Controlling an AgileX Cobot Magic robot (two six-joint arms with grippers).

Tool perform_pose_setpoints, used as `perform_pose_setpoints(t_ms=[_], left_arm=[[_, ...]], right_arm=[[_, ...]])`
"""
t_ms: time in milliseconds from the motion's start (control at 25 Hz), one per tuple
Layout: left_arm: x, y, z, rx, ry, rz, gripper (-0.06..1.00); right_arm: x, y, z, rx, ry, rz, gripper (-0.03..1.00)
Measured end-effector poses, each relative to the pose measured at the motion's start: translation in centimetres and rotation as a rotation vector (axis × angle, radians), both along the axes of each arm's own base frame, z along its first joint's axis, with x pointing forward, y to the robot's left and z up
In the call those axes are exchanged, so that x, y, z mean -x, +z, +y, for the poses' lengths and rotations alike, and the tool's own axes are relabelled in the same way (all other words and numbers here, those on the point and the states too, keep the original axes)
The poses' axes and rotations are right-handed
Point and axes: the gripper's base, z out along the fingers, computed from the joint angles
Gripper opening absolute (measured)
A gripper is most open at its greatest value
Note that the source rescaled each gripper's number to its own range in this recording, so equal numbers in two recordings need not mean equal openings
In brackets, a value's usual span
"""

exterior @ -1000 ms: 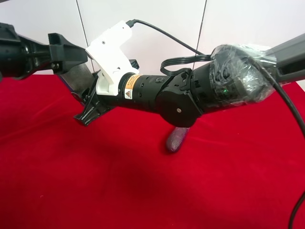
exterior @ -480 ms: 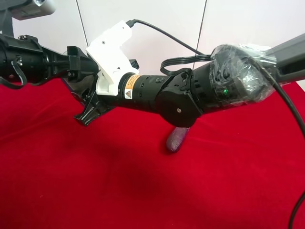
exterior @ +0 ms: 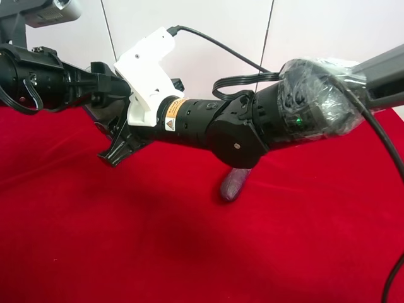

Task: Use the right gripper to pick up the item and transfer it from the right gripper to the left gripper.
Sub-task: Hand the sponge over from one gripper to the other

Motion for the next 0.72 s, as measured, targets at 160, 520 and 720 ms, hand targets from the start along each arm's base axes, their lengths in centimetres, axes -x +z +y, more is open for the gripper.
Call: perform_pose_setpoints(t_ms=[160,520,720], left_arm=[[-0.01,0.01,0.0,0.0,0.001,-0.001,0.34],[0.03,0.03,-0.08,0.004,-0.003,0.004,0.0],[0.03,0.03,-0.08,0.004,-0.003,0.004,0.0]], right_arm=[[0.0,0.0,0.0,0.0,0.0,0.0,0.06],[0.01,0.01,0.01,0.0,0.002,-0.002,0.0],[0.01,0.01,0.01,0.0,0.002,-0.002,0.0]])
